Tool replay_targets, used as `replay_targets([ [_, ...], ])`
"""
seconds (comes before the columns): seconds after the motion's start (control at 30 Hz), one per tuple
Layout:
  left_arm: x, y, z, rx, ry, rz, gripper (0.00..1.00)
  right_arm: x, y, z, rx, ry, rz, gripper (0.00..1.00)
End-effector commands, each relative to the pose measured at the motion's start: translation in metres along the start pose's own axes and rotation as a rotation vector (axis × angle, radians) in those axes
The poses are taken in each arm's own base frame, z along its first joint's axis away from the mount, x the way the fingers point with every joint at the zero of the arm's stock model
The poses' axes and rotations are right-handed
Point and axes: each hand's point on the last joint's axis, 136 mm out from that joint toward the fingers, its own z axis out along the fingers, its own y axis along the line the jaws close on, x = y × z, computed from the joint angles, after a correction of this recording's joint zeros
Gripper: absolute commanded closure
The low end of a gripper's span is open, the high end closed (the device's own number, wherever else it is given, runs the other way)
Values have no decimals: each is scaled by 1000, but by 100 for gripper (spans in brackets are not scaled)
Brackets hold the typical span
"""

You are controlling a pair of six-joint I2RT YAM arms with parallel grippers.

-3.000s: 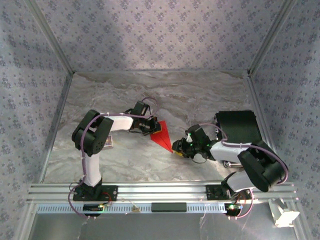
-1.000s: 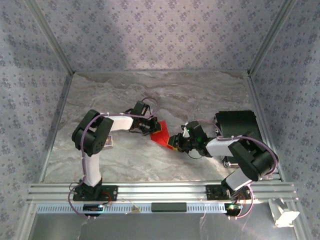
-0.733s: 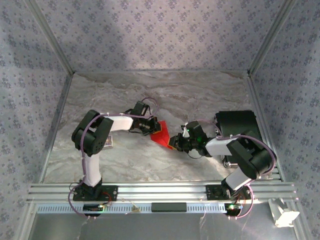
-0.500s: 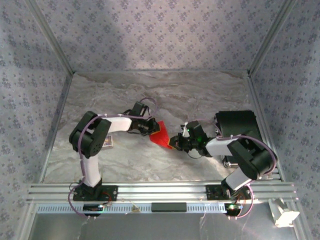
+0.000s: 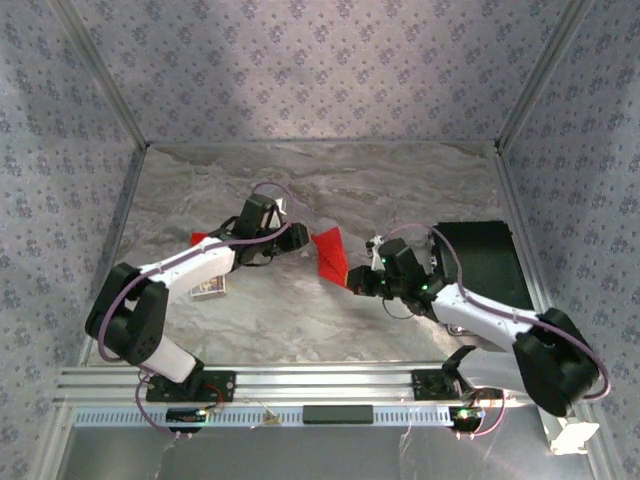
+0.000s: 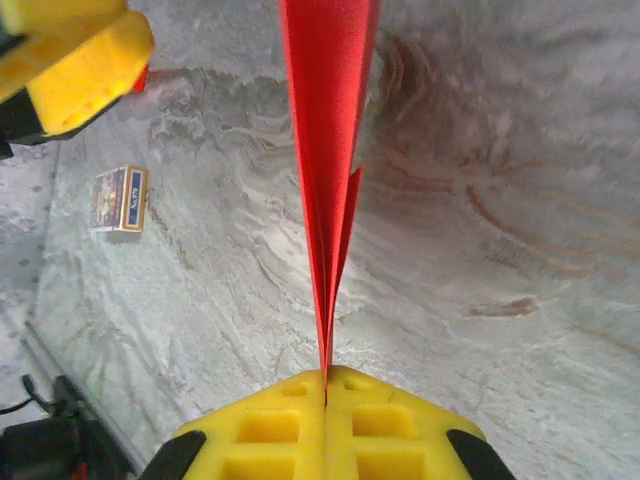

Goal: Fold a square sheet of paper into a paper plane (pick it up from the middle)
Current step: Turn over the paper at the center of the table.

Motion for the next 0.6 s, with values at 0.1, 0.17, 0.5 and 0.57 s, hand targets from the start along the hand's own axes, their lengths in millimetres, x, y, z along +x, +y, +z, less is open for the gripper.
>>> replay_targets([
  [0.1,-12,7,-20,-41,-99,33,54,-22,-17,-33,250,-108,-223,98],
  [0.17,-15,7,-25,-30,-131,29,50,-26,-17,-42,315,-134,-287,98],
  [0.5,-26,17,-40,-43,-203,-6,34,-36,-26,-66,744,-128,-572,99],
  [0.57,-27,21,-42,-50,-207,-16,31,-35,-29,-68,827,-105,-621,99],
])
